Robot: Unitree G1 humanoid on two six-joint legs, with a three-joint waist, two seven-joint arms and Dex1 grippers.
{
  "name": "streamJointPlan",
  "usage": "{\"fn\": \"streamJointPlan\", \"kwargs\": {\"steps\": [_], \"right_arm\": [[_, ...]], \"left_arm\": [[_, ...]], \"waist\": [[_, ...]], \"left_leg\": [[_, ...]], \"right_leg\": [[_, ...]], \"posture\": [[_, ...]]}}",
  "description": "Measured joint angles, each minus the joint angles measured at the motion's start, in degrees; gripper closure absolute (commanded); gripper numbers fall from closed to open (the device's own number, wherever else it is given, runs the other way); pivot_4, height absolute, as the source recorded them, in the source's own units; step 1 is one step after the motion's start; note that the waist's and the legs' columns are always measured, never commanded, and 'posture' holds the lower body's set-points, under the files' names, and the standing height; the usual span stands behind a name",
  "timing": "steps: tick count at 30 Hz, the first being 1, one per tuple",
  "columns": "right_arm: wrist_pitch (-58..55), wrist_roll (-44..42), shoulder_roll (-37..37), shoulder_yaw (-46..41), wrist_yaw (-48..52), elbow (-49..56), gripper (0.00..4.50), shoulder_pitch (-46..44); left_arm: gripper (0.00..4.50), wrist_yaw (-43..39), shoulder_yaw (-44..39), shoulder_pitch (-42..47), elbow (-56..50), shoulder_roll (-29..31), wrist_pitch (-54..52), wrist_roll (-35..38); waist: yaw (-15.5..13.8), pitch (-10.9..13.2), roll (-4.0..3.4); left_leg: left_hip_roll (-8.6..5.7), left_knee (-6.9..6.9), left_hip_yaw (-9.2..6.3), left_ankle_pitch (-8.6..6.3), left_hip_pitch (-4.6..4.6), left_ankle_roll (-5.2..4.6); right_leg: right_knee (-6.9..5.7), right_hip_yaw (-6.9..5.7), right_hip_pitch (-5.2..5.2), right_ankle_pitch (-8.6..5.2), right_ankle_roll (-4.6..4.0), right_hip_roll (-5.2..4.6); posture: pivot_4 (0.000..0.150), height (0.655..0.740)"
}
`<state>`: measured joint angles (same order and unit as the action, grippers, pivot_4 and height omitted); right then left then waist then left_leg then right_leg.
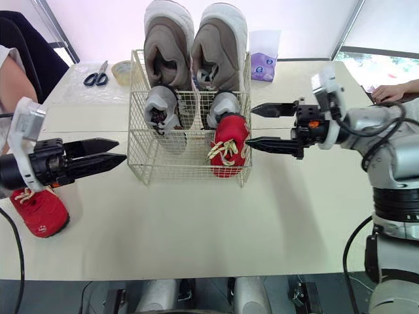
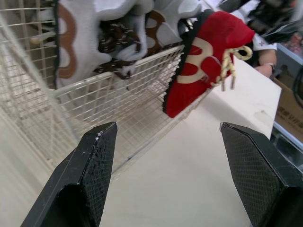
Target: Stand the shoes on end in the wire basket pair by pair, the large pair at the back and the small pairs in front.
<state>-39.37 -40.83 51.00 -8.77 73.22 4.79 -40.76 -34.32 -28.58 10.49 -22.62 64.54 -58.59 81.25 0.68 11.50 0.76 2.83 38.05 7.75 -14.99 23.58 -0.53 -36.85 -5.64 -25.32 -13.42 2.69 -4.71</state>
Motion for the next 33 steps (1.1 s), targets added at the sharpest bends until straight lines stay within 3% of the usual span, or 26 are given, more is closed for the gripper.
{"fn": "streamJointPlan", "kwargs": {"steps": [3, 8, 14, 17, 20, 25, 29, 33], "right_arm": [[0.0, -0.5, 0.2, -2.1, -2.0, -4.9, 0.0, -6.5], [-0.9, -7.1, -6.3, -5.7, -5.5, -4.3, 0.0, -20.7], [-5.4, -12.1, -18.8, 5.4, -7.6, 5.1, 0.0, -16.9], [-1.5, -5.6, -19.4, 13.4, -6.1, 8.1, 0.0, -13.4], [3.1, 0.7, -20.3, 21.5, -4.2, 11.8, 0.0, -9.4], [2.8, 0.3, -21.1, 22.8, -2.8, 13.3, 0.0, -8.7], [2.1, -0.9, -19.6, 22.8, 0.0, 14.0, 0.0, -6.9], [-1.4, -4.8, -16.6, 20.8, 3.4, 13.9, 0.0, -6.9]], "left_arm": [[0.18, -0.4, -1.4, 1.5, 6.6, 0.0, 0.0, -1.4], [0.09, 0.2, -6.1, 6.3, 20.9, 4.1, 2.5, -9.9], [0.09, -0.6, -14.7, -0.4, 31.4, 7.3, 5.6, -24.6], [0.09, -4.0, -21.6, -10.9, 31.5, 7.0, 4.0, -30.1], [0.09, -8.1, -29.1, -25.5, 28.4, 2.0, 0.9, -35.0], [0.09, -8.7, -37.4, -35.2, 20.8, -7.2, -3.6, -36.7], [0.09, -6.6, -38.6, -36.4, 15.1, -13.1, -5.5, -36.1], [0.09, -0.8, -36.0, -30.9, 11.1, -19.1, -4.5, -36.0]], "waist": [[0.3, 0.1, -0.07], [0.7, 0.0, 0.01], [0.6, 0.0, 0.03], [0.1, -0.1, 0.14], [0.6, -0.1, 0.21], [0.2, -0.5, 0.8], [-0.1, -0.6, 0.92], [0.2, -0.7, 0.82]], "left_leg": [[0.0, 0.01, 0.11, 0.01, 0.0, -0.01], [0.17, -0.15, 0.07, 0.05, -0.12, 0.07], [0.14, -0.13, 0.19, 0.13, -0.04, 0.21], [0.02, -0.04, 0.22, 0.1, 0.14, 0.2], [-0.01, -0.04, 0.39, 0.03, 0.33, 0.13], [0.04, 0.07, 0.07, 0.07, 0.79, 0.5], [0.05, 0.07, -0.12, -0.09, 0.74, 0.29], [0.05, 0.06, -0.1, -0.07, 0.72, 0.29]], "right_leg": [[-0.09, 0.02, -0.14, 0.05, -0.07, 0.04], [-0.19, 0.01, -0.14, 0.0, -0.23, 0.19], [-0.24, -0.04, -0.21, 0.0, -0.21, -0.03], [-0.15, -0.14, -0.29, 0.0, -0.18, -0.25], [-0.13, -0.15, -0.52, 0.01, -0.16, -0.4], [-0.23, -0.38, -1.01, 0.03, -0.23, -0.44], [-0.2, -0.61, -1.05, -0.01, -0.59, -0.63], [-0.21, -0.83, -0.98, 0.06, -0.71, -0.84]], "posture": [[0.15, 0.7357], [0.15, 0.7357], [0.15, 0.7357], [0.15, 0.7357], [0.15, 0.7357], [0.15, 0.7357], [0.15, 0.7357], [0.15, 0.7357]]}}
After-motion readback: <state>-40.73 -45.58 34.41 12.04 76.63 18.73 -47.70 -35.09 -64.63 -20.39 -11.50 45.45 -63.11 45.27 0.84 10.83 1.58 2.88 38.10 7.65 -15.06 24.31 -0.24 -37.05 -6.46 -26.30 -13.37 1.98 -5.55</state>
